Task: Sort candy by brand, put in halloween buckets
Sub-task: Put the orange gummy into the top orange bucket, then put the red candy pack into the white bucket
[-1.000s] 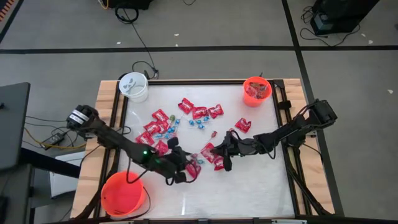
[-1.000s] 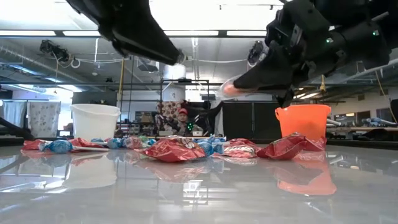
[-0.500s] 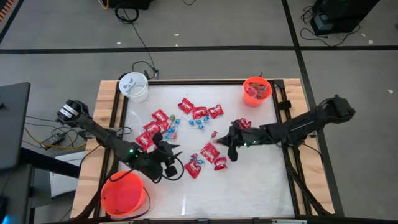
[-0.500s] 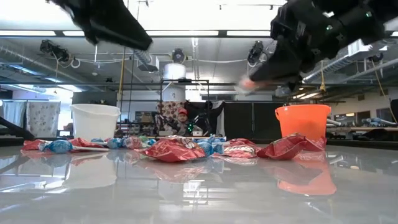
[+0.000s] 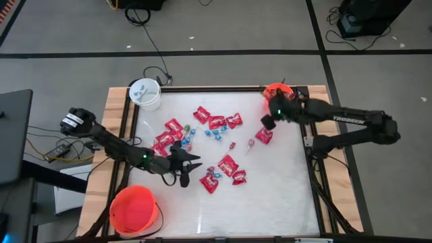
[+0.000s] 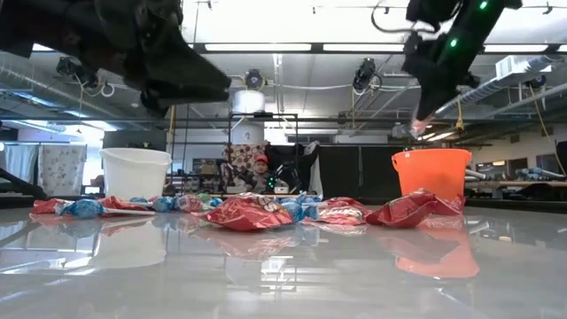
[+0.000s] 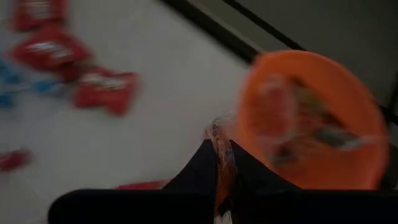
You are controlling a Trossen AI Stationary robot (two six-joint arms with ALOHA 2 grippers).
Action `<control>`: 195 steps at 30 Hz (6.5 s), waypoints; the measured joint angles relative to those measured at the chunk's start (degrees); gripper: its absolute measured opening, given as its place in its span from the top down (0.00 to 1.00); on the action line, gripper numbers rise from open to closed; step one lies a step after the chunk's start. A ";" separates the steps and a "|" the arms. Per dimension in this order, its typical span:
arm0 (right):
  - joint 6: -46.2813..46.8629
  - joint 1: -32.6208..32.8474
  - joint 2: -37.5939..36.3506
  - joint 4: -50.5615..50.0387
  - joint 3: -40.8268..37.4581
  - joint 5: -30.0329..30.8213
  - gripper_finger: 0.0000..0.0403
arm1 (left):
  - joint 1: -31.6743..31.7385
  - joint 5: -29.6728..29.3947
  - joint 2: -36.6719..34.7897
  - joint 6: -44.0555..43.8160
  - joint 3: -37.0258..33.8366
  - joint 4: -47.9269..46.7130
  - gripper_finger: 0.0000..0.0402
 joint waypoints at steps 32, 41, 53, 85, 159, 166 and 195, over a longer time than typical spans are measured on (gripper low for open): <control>-4.97 -13.60 4.26 25.15 -1.79 -9.14 0.39 | 28.30 10.31 -5.78 -7.01 7.34 -39.98 0.60; -8.12 3.60 6.10 29.96 -1.81 -12.58 0.35 | 42.05 29.03 3.35 1.51 14.03 -28.36 0.43; -9.65 15.45 8.55 38.89 -17.50 -23.02 0.37 | 29.04 24.13 6.24 4.49 13.79 -20.54 0.46; 5.92 13.03 16.73 25.95 -23.26 -3.23 0.72 | 13.35 5.92 -3.04 -2.21 13.71 -26.91 0.49; -16.10 24.29 23.91 75.10 -17.57 -9.94 0.50 | 53.53 6.26 -28.50 -6.54 20.74 -72.05 0.94; -16.06 22.99 24.93 75.98 -17.57 -11.23 0.50 | 66.06 11.75 -25.08 -3.88 20.70 -74.53 0.93; -19.36 16.08 24.91 74.99 -17.57 -3.75 0.50 | 69.43 31.08 -15.77 12.21 25.75 -67.66 0.64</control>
